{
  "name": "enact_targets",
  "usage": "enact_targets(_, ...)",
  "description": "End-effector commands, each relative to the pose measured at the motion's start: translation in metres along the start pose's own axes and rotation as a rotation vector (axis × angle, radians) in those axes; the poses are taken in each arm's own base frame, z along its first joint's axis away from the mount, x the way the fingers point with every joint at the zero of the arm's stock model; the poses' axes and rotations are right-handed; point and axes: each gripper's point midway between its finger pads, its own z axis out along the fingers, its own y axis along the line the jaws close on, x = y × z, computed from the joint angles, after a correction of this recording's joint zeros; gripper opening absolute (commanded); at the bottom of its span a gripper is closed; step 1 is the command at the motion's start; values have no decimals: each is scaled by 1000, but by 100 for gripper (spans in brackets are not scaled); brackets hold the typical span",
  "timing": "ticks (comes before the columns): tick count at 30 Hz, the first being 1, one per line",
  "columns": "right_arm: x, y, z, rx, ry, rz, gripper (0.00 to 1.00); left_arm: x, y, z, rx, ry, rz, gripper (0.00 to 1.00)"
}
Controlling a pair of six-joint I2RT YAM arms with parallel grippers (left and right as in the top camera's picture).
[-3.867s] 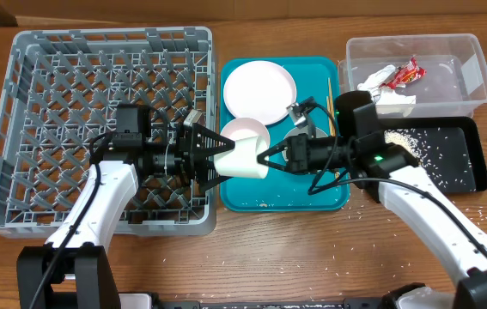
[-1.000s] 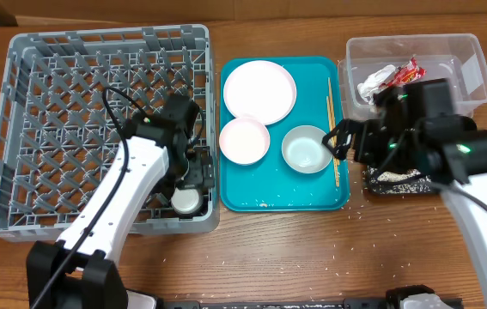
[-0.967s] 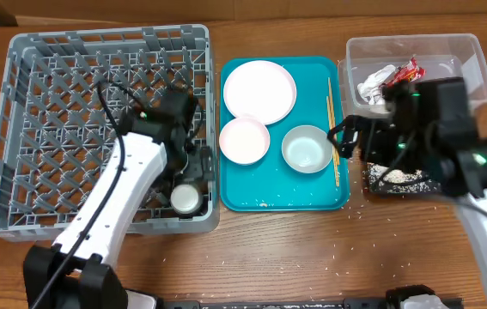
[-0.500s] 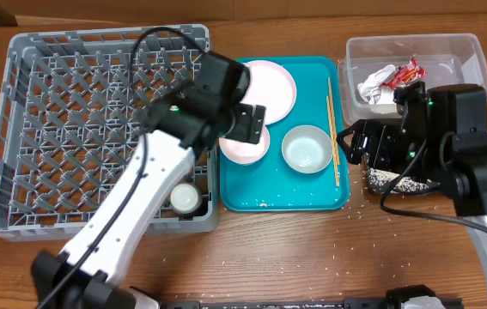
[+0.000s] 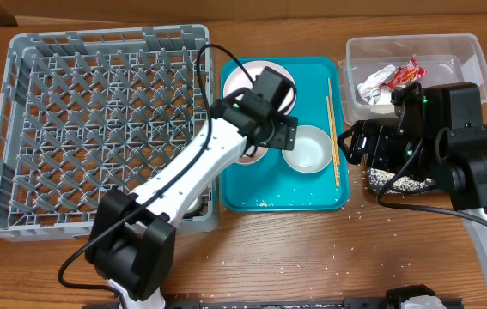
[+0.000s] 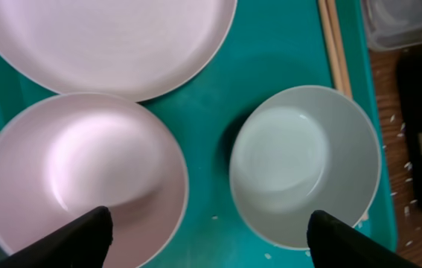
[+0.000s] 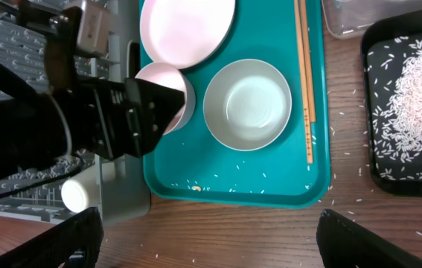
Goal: Sort waste into correct bins and load items into the dishwasher
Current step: 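Reach left gripper to the white bowl on the teal tray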
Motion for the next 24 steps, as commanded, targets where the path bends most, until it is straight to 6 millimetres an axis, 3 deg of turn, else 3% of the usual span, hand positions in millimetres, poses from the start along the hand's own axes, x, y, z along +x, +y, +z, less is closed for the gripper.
enact_targets(1,-5,2,-4,-2,-22,-13,93,7,-17,8,29,11,-101,84)
enact_targets(4,-5,2,-4,-2,-21,-13,93,9,-23,8,30,7,-122,84)
enact_targets(9,-5,2,-4,-1,-21,-13,93,11,-20,19,-22,-5,-188,72)
enact_targets(18,-2,1,-4,3,-10,-32,93,26,-26,61,-38,36,-200,59)
enact_targets(24,-1,0,-4,6,-4,-30,93,31,-26,66,-51,49,-193,54)
